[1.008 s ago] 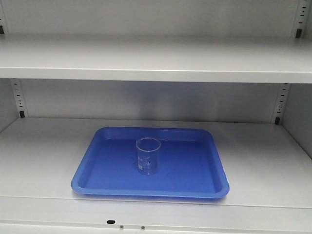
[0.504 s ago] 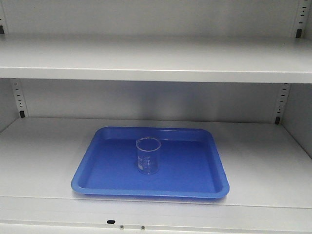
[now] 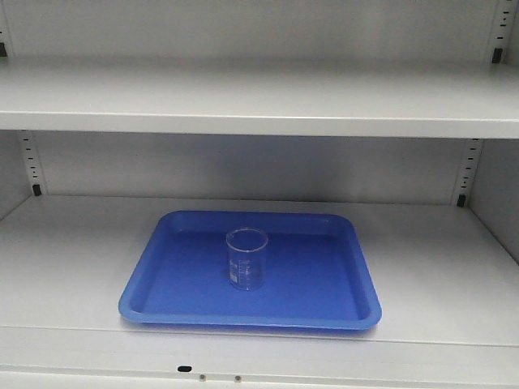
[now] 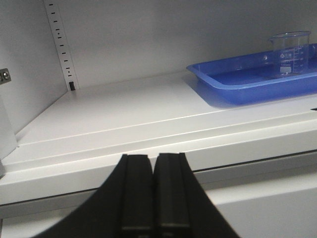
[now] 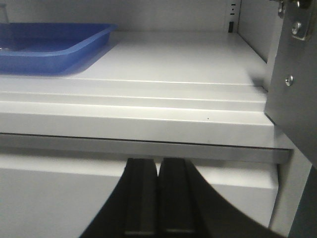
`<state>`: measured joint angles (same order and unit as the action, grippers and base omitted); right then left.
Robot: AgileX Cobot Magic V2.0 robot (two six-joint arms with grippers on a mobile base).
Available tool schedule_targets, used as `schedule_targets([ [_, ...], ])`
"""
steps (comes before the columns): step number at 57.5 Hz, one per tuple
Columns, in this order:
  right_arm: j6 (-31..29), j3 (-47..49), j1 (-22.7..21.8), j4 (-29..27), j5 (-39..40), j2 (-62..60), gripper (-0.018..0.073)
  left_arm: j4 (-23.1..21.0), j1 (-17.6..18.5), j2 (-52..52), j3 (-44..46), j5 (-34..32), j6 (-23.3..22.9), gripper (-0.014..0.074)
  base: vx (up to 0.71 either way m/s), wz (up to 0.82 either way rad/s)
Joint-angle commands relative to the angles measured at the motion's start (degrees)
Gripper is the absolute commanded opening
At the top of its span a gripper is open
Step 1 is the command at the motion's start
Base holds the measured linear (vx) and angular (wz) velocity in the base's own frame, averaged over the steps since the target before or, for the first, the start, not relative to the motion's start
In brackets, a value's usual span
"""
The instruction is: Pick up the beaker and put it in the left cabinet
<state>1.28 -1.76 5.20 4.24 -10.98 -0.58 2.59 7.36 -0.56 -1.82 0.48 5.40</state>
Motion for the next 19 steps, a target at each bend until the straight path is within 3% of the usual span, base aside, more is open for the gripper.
schedule_targets([
  [1,-0.4,-0.3,-0.4,0.7,5.2,-0.9,-0.0006,-0.2,0.0,-1.0,-0.9,-4.8,-0.2,0.0001,0.00,0.00],
  [19,-0.3,-0.3,-0.4,0.7,5.2,-0.9,-0.0006,-0.2,0.0,-1.0,-0.9,-4.8,-0.2,0.0001,0.00,0.00],
])
